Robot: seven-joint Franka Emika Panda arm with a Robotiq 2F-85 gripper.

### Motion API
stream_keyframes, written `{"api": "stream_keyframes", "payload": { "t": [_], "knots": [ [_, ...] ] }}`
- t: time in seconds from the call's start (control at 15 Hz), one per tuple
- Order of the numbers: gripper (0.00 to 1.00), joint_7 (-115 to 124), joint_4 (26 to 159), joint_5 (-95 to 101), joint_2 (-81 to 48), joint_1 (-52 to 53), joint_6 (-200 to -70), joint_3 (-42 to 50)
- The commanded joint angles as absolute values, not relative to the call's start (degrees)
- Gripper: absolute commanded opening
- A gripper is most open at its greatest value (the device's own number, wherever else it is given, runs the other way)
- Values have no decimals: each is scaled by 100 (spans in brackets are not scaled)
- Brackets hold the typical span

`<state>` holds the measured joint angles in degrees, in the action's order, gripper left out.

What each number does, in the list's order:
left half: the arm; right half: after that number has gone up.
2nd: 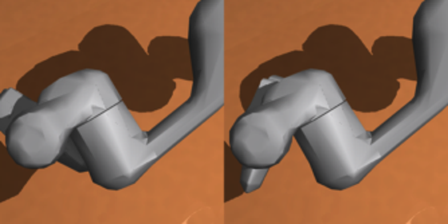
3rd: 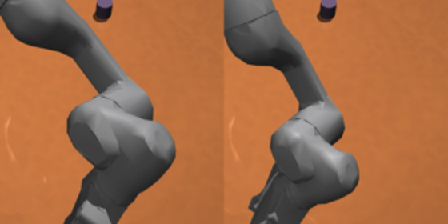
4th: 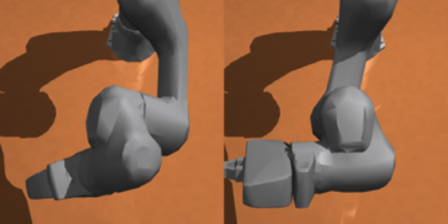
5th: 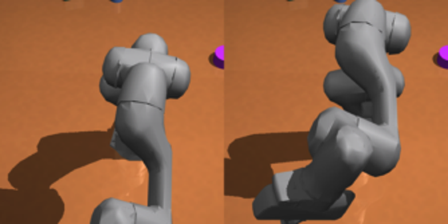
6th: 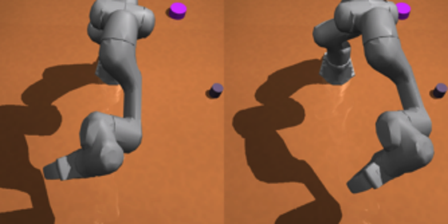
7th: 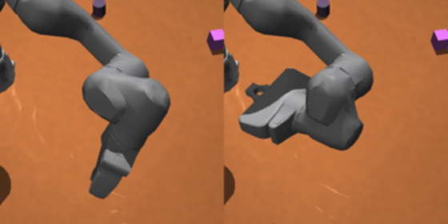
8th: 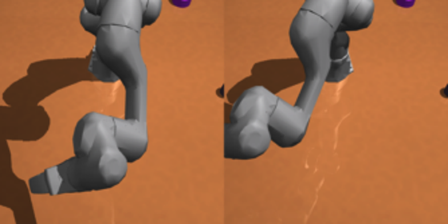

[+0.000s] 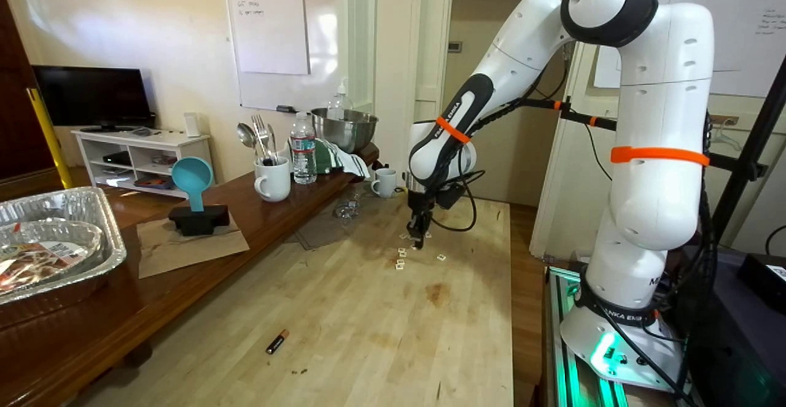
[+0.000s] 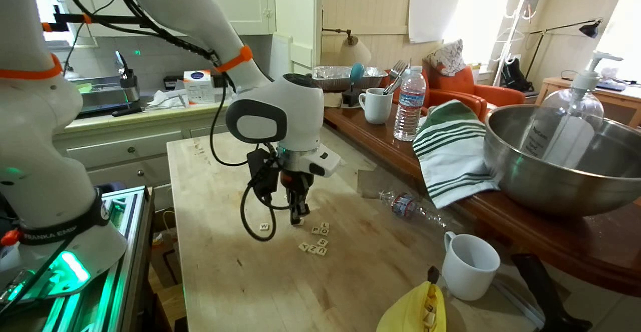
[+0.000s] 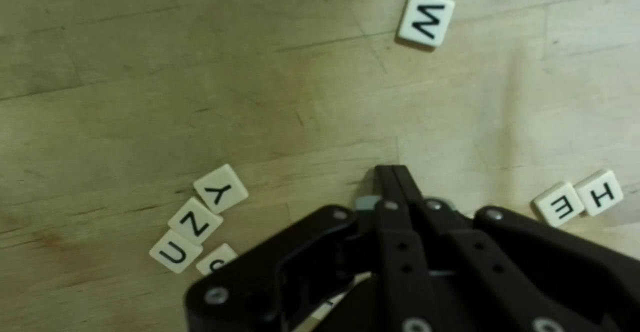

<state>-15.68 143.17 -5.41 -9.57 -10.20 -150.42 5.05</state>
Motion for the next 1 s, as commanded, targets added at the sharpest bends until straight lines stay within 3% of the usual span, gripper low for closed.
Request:
{"api": "stream_keyframes", "payload": {
  "t": [0.0,0.93],
  "knots": [
    [0,-1321,14008,-1052,-1224,-1016,-14824,393],
    [0,-813,13887,-1376,-1274,-1021,-14974,440]
  ]
}}
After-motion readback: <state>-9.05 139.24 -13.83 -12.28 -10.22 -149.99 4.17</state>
